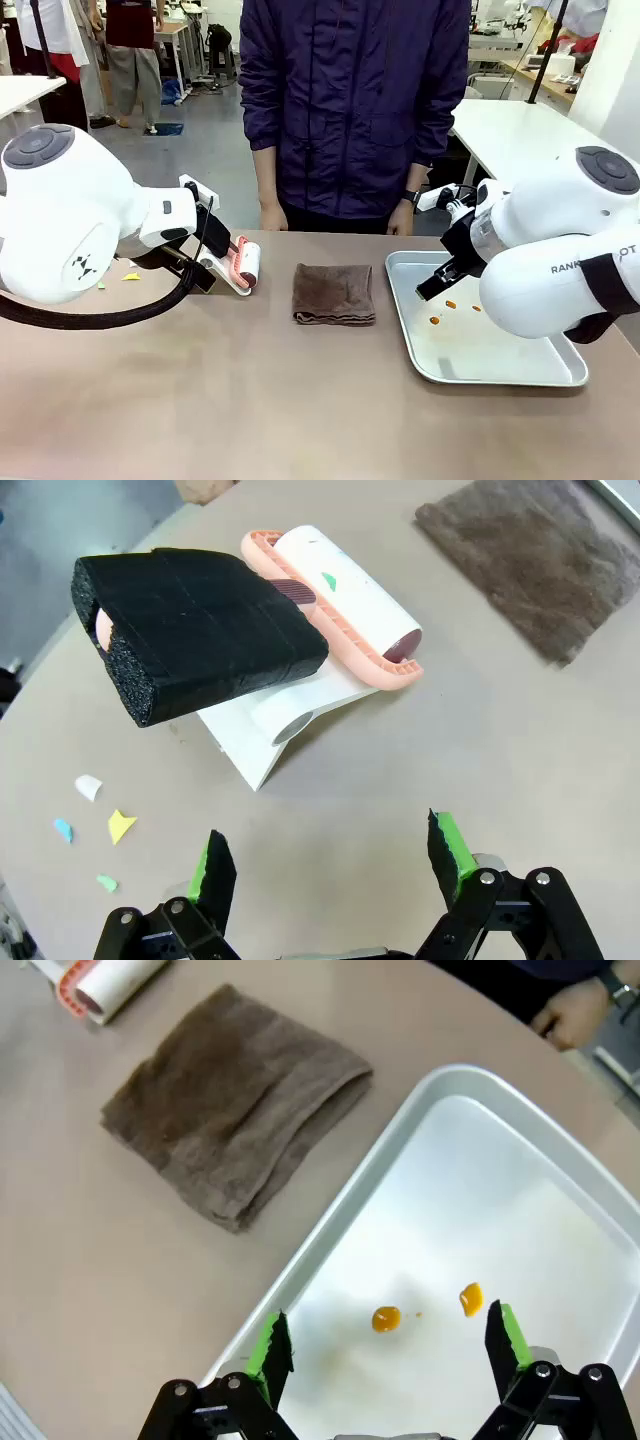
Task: Clean the surface of the table.
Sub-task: Hold the Lint Roller with your left hand and the towel with your right hand.
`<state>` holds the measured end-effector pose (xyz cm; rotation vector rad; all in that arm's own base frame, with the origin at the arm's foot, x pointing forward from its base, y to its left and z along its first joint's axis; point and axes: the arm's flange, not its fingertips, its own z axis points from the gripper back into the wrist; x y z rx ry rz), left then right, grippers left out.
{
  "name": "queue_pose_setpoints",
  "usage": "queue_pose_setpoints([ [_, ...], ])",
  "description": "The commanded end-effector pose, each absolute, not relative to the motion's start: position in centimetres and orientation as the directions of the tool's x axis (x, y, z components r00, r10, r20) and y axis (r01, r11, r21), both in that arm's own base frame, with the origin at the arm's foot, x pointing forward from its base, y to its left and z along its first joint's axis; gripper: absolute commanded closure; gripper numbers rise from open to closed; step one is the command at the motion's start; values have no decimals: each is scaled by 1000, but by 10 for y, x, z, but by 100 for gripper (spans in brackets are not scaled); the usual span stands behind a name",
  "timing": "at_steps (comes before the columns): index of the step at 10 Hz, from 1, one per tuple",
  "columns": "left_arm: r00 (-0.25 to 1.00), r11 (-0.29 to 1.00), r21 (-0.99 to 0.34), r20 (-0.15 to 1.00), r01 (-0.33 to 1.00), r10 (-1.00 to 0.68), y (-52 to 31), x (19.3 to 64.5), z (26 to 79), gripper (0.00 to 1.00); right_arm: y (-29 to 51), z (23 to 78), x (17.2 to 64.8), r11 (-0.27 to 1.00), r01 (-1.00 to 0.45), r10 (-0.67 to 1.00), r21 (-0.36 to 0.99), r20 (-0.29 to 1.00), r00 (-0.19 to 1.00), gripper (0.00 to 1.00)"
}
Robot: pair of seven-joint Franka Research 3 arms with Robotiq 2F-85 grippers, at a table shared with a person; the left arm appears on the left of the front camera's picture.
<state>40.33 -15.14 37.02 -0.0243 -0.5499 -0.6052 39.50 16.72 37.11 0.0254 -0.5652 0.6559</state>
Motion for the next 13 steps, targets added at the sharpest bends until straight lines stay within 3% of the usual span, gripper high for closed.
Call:
queue_pose_setpoints([
  [1,684,827,136,498,546,-534,-151,403,370,0,167,371,395,798,-584,570,-152,505,648,0],
  [13,684,827,136,498,546,-534,-151,403,370,0,167,371,395,798,-584,570,-152,505,648,0],
])
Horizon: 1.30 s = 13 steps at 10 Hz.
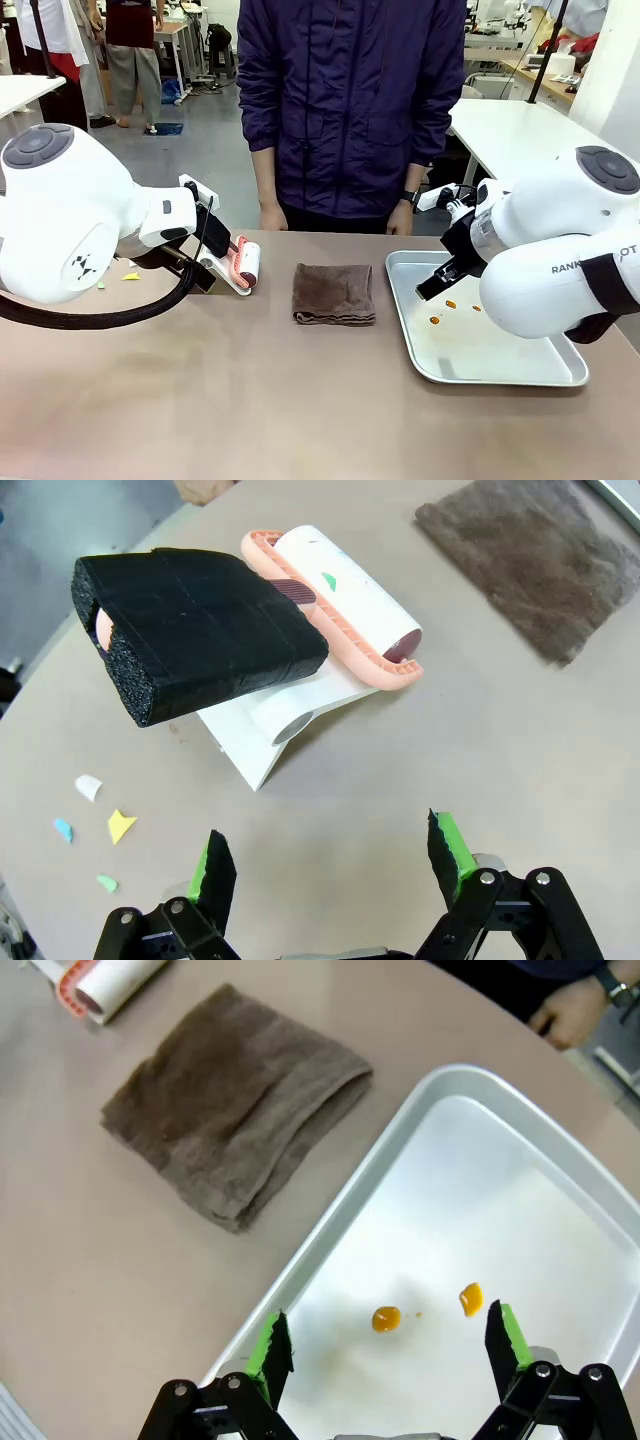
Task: Clean the surface of the table.
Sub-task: Hold the Lint Roller with your left hand and the towel with your right hand.
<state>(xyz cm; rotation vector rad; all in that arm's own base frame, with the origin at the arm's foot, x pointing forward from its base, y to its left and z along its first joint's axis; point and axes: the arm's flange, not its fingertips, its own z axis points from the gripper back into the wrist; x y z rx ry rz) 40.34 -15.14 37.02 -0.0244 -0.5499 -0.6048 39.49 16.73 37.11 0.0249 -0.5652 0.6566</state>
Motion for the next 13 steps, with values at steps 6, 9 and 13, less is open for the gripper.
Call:
queue_pose_setpoints([
  [6,684,827,135,498,546,-533,-151,403,370,0,159,375,396,822,-562,536,-90,456,710,0],
  [9,826,828,-234,401,510,-396,-95,386,402,0,114,406,379,867,-339,255,365,261,931,0],
  [13,891,711,-567,411,415,-193,17,363,409,0,52,425,337,626,-202,120,753,163,979,0],
])
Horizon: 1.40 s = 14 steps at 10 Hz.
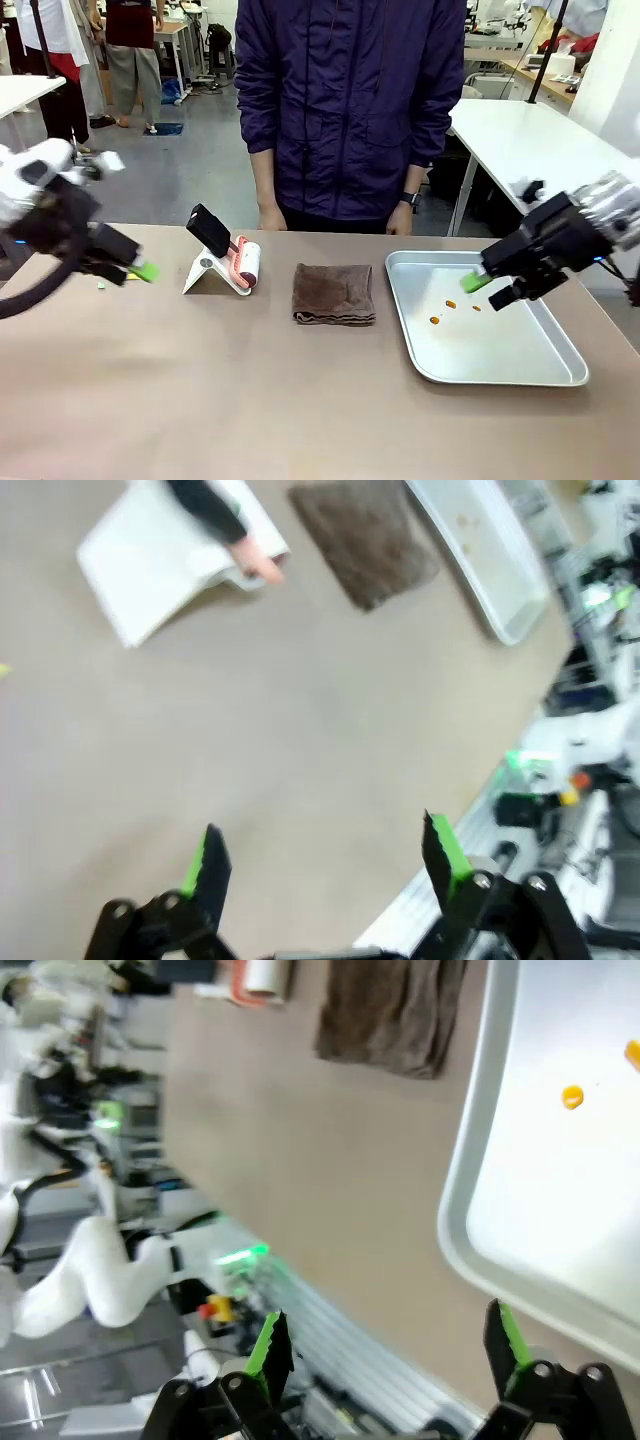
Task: Clean the surface of the table.
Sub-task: Hold the Lint Roller with your left hand and the towel with your right hand.
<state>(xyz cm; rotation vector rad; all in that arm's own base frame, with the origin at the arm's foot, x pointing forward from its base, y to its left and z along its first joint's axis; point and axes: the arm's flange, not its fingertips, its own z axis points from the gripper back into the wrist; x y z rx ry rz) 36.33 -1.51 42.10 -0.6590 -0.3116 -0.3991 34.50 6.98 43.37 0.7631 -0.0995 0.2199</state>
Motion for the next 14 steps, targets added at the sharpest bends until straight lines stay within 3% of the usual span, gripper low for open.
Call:
queue_pose_setpoints([
  [1,897,649,-657,432,383,-92,57,358,405,0,27,419,324,552,-128,24,824,138,990,0],
  [3,884,481,-814,443,327,148,136,342,386,0,-21,402,305,400,-11,-136,917,71,988,0],
  [5,806,348,-880,449,323,387,183,317,377,0,-73,394,286,390,71,-278,918,44,959,0],
  [9,766,388,-893,410,228,495,202,285,355,0,-183,355,249,206,159,-574,966,-13,819,0],
  [12,759,448,-881,396,155,516,182,284,357,0,-199,336,245,183,211,-632,960,-49,773,0],
  [14,779,388,-904,370,177,507,223,289,348,0,-232,355,251,199,231,-616,952,-61,785,0],
])
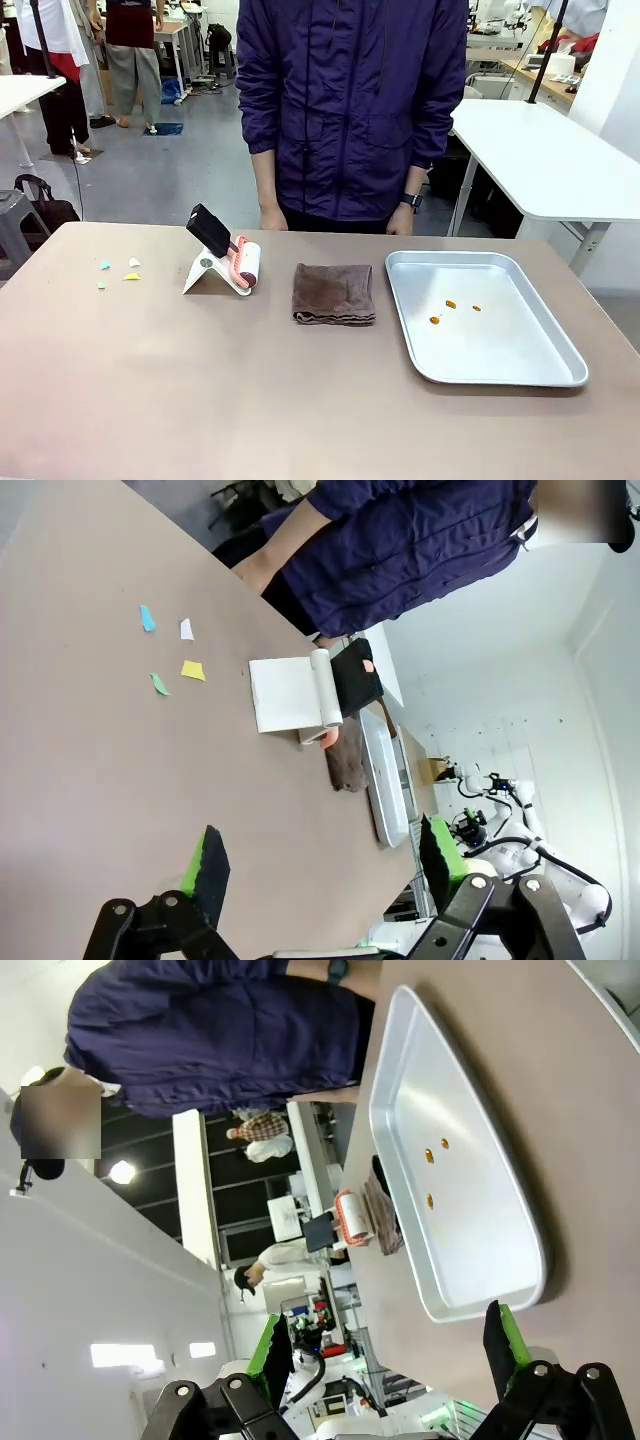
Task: Clean the surface of the table.
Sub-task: Hold the Lint Roller with your left hand and the towel with your right hand.
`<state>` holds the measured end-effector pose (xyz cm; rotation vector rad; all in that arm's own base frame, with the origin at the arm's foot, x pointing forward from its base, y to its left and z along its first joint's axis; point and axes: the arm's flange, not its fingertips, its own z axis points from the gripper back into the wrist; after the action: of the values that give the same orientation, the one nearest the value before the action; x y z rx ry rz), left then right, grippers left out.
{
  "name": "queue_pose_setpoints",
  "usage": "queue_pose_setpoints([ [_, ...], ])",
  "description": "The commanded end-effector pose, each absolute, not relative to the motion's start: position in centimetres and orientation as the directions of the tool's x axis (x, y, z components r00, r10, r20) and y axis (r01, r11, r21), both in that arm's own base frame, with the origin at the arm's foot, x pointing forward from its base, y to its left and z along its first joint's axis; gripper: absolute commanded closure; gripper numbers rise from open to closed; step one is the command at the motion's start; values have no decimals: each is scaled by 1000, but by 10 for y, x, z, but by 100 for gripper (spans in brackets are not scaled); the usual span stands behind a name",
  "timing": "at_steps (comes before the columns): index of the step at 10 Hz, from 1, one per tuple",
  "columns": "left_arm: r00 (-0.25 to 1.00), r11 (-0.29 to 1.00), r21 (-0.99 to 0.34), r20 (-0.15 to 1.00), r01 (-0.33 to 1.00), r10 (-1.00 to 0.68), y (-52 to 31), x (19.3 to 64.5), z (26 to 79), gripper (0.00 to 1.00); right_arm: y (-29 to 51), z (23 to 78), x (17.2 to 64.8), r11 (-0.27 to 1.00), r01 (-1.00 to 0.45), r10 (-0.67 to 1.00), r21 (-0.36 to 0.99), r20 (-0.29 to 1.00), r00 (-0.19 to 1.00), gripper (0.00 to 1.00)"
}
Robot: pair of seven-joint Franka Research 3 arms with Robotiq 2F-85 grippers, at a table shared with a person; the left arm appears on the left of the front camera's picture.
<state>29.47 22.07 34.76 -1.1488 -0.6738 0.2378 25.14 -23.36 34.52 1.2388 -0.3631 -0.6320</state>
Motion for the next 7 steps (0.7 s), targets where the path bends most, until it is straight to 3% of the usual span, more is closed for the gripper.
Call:
queue_pose_setpoints([
  [1,779,388,-904,370,177,507,223,289,348,0,-232,355,251,199,231,-616,952,-61,785,0],
  [6,778,396,-903,366,165,510,223,291,349,0,-231,349,253,201,240,-619,950,-66,783,0],
  [7,784,439,-878,405,190,471,221,296,354,0,-219,360,256,248,262,-665,933,-33,746,0],
])
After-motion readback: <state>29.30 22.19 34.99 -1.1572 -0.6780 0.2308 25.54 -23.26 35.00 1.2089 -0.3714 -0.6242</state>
